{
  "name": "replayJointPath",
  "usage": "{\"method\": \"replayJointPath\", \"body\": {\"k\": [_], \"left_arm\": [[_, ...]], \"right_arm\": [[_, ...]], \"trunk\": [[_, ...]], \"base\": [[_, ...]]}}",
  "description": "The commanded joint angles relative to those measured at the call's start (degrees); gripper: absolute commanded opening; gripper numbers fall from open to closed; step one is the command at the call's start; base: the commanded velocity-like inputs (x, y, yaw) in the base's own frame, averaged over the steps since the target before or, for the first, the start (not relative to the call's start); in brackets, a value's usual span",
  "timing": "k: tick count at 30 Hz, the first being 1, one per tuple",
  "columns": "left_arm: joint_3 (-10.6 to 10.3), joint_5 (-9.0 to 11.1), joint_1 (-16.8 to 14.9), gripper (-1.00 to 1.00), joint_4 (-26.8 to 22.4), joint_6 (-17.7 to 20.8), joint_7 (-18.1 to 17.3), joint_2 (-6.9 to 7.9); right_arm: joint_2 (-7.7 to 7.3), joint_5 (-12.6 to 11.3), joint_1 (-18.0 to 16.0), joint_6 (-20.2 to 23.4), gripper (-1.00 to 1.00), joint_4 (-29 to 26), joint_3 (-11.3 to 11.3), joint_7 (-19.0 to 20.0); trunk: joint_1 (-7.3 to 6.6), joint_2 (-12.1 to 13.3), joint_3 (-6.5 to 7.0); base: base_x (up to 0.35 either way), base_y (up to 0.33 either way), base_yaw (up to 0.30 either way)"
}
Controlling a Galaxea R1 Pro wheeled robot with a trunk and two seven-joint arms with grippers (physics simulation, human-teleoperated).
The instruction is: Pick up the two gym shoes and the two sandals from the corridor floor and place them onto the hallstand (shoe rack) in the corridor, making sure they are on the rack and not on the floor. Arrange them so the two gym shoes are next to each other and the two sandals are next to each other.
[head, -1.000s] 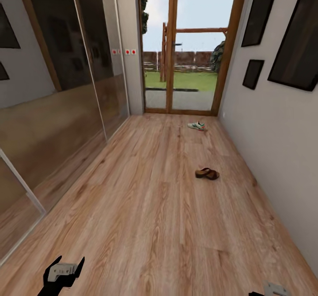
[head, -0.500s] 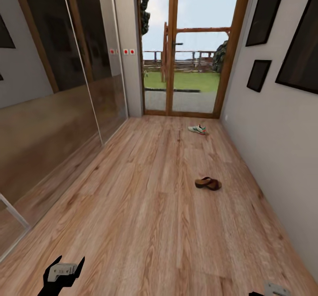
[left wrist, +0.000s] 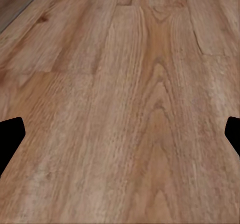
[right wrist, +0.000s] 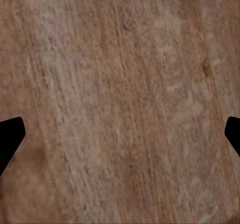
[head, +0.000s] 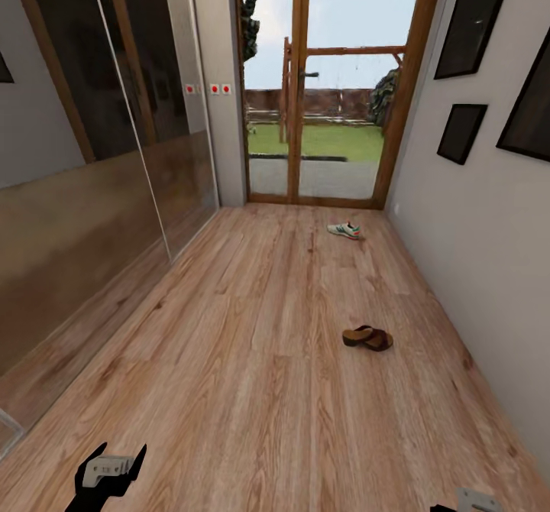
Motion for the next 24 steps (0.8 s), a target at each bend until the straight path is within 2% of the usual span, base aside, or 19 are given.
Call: {"method": "replayJointPath", "body": {"k": [1, 24], "left_arm": [[0.0, 0.0, 0.0, 1.0, 0.0, 0.0, 0.0, 0.0], [0.0, 0.0, 0.0, 1.0, 0.0, 0.0, 0.0, 0.0]], "right_arm": [[0.0, 0.0, 0.0, 0.0, 1.0, 0.0, 0.0, 0.0], [0.23, 0.0, 0.0, 0.0, 1.0, 0.0, 0.0, 0.0]], "trunk": [[0.0, 0.0, 0.0], [0.0, 0.0, 0.0]], "base": [[0.347, -0.001, 0.0], [0.347, 0.0, 0.0]]}}
